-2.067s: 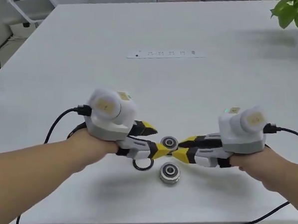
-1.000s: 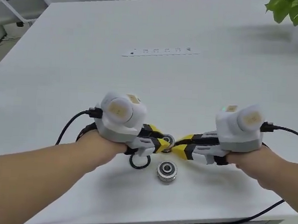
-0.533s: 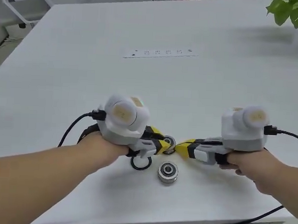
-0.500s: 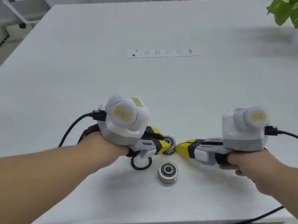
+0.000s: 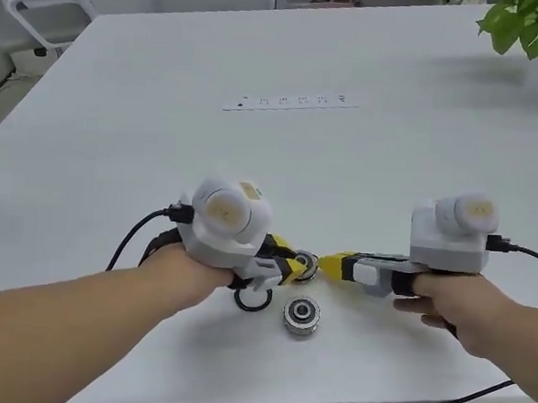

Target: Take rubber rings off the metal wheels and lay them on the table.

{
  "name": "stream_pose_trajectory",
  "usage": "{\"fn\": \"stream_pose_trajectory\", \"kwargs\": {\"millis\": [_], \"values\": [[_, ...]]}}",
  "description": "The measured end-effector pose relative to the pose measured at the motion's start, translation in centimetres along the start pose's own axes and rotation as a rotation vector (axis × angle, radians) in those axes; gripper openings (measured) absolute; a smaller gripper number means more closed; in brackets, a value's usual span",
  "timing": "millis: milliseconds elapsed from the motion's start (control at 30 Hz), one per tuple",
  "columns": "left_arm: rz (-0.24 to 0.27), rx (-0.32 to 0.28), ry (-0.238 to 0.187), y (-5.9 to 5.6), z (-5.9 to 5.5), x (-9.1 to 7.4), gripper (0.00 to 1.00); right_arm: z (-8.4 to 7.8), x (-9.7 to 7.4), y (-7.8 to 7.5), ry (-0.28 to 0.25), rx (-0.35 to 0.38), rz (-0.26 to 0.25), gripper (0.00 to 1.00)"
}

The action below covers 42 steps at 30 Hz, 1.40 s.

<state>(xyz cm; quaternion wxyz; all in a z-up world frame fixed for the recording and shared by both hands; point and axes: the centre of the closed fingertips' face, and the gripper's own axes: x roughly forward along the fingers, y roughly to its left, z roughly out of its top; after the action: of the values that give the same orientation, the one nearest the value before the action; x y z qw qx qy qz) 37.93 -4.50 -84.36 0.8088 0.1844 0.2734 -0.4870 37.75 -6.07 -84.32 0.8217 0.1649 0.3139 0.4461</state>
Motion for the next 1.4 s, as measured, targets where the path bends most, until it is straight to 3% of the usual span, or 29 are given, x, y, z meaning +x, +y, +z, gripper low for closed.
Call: {"fn": "stream_pose_trajectory", "kwargs": {"millis": [133,200,500,900,1033,1067,1100,1133,1200,1400], "values": [[0.012,0.002,0.001,0.0,0.0,0.0,0.12,0.2,0.2,0.0,-0.002,-0.011,-0.002,0.0],[0.014,-0.001,0.002,0.0,0.0,0.0,0.12,0.2,0.2,0.2,-0.006,0.026,-0.012,0.0],[0.026,-0.004,0.008,0.0,0.0,0.0,0.12,0.0,0.5,0.8,0.023,-0.048,0.007,0.0],[0.028,0.001,0.012,0.1,0.0,0.0,0.12,-0.1,0.7,1.7,0.03,-0.052,0.02,0.0],[0.027,0.002,0.012,0.0,0.0,0.0,0.12,0.1,0.9,2.4,0.019,-0.034,0.058,0.0],[0.026,0.003,0.012,-0.1,0.0,0.0,0.12,0.7,1.0,2.4,-0.012,-0.051,0.06,0.0],[0.026,0.004,0.012,-0.1,0.0,0.0,0.12,0.8,1.0,3.3,-0.012,-0.023,0.095,0.0],[0.026,0.0,0.011,0.0,0.0,0.0,0.12,0.6,1.1,3.0,0.006,-0.048,0.067,0.0],[0.025,0.003,0.012,0.0,0.0,0.0,0.12,0.4,1.0,2.5,0.01,-0.041,0.077,0.0],[0.022,-0.001,0.01,0.0,0.1,0.0,0.12,0.4,0.4,3.1,0.009,-0.016,0.119,0.0]]}}
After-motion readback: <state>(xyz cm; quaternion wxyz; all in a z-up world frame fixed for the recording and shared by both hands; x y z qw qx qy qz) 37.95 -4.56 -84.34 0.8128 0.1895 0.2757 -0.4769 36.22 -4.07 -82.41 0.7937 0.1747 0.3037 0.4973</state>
